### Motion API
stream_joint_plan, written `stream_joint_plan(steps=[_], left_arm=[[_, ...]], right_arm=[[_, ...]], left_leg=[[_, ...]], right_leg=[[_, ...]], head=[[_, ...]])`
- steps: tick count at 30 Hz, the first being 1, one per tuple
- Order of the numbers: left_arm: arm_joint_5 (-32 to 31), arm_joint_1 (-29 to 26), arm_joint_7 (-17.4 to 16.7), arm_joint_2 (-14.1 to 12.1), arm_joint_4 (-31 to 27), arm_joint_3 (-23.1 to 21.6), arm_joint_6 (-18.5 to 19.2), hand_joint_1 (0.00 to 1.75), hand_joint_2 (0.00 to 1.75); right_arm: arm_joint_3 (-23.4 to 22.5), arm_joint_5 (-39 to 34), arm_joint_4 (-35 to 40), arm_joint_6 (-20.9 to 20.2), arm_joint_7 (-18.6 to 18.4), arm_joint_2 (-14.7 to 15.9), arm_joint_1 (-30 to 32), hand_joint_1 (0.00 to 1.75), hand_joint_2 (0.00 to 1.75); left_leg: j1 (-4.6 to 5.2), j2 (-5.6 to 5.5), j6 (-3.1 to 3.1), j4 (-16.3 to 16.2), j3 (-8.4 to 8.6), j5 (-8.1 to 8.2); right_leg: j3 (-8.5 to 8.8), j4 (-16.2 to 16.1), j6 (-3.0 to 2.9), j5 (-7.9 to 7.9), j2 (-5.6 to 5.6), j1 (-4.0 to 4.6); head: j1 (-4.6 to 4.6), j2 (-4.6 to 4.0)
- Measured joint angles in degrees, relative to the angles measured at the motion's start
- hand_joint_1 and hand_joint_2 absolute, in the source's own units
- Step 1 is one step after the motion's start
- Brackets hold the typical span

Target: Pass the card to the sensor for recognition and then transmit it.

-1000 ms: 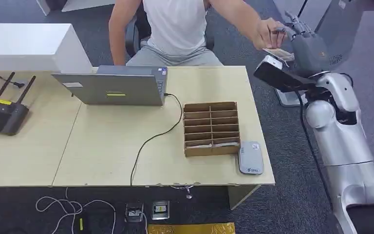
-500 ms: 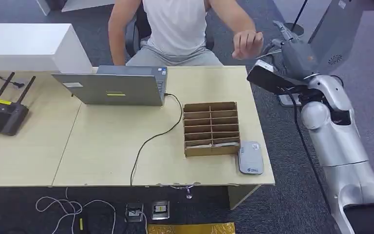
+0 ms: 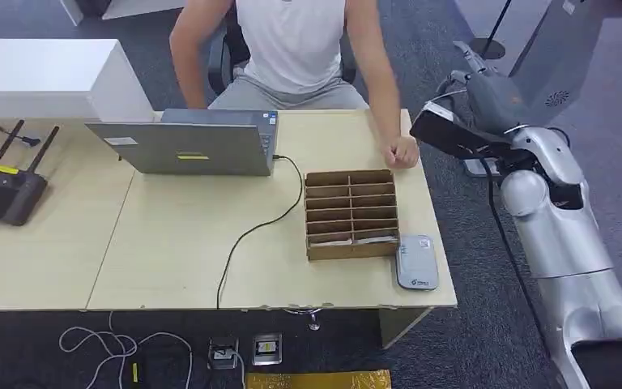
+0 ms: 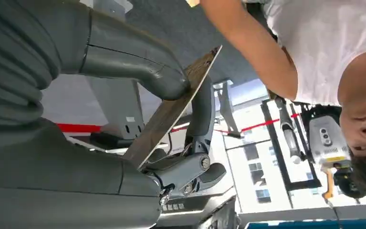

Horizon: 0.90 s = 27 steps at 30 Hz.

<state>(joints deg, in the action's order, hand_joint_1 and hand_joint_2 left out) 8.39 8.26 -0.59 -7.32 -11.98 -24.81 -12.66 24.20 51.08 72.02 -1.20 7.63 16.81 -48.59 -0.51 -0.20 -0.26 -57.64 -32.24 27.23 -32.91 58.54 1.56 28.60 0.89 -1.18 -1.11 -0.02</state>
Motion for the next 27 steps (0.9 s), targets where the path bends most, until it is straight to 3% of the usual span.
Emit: stream_joint_plan(steps=[14, 27], left_arm=[[1.8, -0.2, -0.2, -0.9, 0.0, -0.2, 0.6, 0.00, 0.00], [1.5, -0.2, -0.2, -1.1, 0.0, -0.4, 1.2, 0.00, 0.00]], right_arm=[[-0.1, -2.7, 0.7, -10.0, -0.5, 6.6, 7.8, 1.75, 1.75], [0.6, -3.2, 1.5, -10.5, -1.5, 8.9, 13.2, 1.75, 1.75]], left_leg=[[0.00, 0.01, -0.02, 0.0, -0.01, 0.02], [-0.05, 0.02, -0.02, 0.0, -0.02, 0.02]], right_leg=[[-0.02, 0.0, 0.00, 0.00, 0.00, 0.00], [-0.01, 0.0, -0.02, 0.01, -0.02, 0.06]], head=[[0.02, 0.00], [0.00, 0.00]])
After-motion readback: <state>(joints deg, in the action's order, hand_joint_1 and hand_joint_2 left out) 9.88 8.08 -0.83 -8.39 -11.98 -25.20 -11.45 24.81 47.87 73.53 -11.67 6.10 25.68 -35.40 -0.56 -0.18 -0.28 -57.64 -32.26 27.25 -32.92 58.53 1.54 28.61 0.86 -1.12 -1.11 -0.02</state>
